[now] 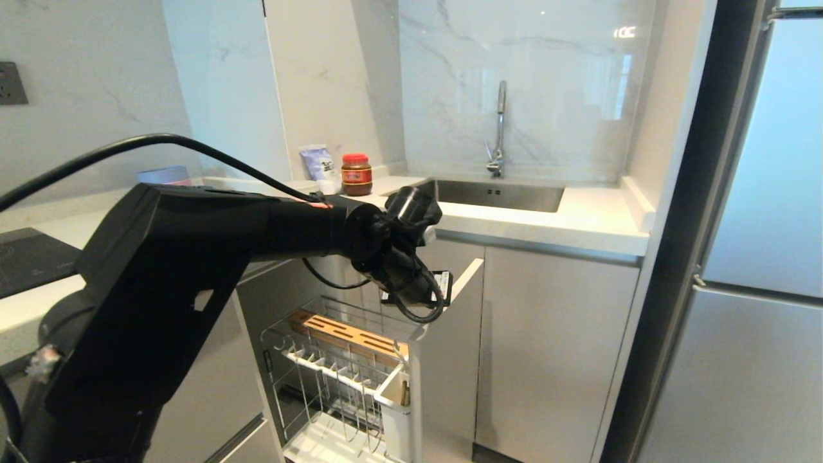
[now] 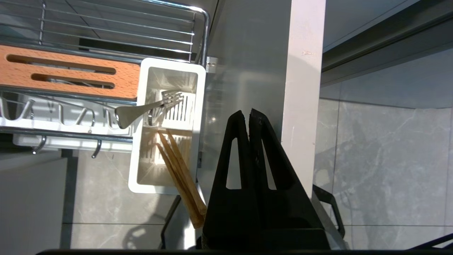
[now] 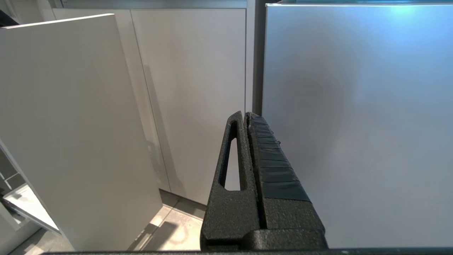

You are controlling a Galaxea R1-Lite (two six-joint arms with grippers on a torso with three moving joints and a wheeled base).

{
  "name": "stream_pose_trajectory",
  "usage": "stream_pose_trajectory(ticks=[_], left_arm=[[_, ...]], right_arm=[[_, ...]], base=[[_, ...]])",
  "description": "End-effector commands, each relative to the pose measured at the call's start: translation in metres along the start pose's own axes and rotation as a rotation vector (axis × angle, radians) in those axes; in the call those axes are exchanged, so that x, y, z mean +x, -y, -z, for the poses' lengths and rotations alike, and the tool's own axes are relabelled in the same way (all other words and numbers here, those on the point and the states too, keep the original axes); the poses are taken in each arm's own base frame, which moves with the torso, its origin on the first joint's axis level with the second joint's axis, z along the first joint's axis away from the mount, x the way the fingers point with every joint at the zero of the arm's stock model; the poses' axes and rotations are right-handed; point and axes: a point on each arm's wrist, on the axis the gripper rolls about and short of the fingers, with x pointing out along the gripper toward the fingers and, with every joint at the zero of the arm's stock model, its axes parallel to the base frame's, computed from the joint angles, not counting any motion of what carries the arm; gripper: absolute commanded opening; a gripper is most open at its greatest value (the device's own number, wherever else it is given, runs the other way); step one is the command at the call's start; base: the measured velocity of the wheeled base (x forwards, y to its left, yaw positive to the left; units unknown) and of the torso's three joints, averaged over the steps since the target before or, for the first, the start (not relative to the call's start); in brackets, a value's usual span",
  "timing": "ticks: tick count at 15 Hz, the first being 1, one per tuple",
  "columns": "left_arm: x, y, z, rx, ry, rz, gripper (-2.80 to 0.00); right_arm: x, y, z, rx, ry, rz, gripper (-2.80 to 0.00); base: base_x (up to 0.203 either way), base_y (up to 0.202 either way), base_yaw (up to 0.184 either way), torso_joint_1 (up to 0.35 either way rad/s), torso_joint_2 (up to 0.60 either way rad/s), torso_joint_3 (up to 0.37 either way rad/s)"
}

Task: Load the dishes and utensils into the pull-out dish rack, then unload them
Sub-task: Open the cupboard, then pick up the chopsticks and place it in the cupboard

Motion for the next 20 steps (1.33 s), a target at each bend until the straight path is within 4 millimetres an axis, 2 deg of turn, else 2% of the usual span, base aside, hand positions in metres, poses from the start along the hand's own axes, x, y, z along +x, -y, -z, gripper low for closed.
stream_pose_trajectory(ticks=[1,8,11,14,18,20], left_arm=[[0.000,0.002,0.001,-0.003,-0.006,0.009,-2.80],[0.000,0.002,0.001,-0.002,-0.003,0.004,-2.80],[-0.008,-0.011,-0.006,-0.010,0.026,-0.024,-2.80],[-0.024,-0.029,-0.018,-0.024,0.081,-0.042,-2.80],[-0.068,-0.054,-0.038,-0.041,0.217,-0.065,-2.80],[-0.102,-0.063,-0.045,-0.060,0.306,-0.082,-2.80]], right_arm=[[0.000,0.000,0.000,0.000,-0.002,-0.001,-2.80],[0.000,0.000,0.000,0.000,-0.002,-0.001,-2.80],[0.000,0.000,0.000,0.000,-0.002,-0.001,-2.80],[0.000,0.000,0.000,0.000,-0.002,-0.001,-2.80],[0.000,0.000,0.000,0.000,-0.002,-0.001,-2.80],[0.000,0.000,0.000,0.000,-0.002,-0.001,-2.80]], base=[[0.000,0.000,0.000,0.000,0.00,0.000],[0.000,0.000,0.000,0.000,0.00,0.000],[0.000,0.000,0.000,0.000,0.00,0.000],[0.000,0.000,0.000,0.000,0.00,0.000],[0.000,0.000,0.000,0.000,0.00,0.000],[0.000,0.000,0.000,0.000,0.00,0.000]])
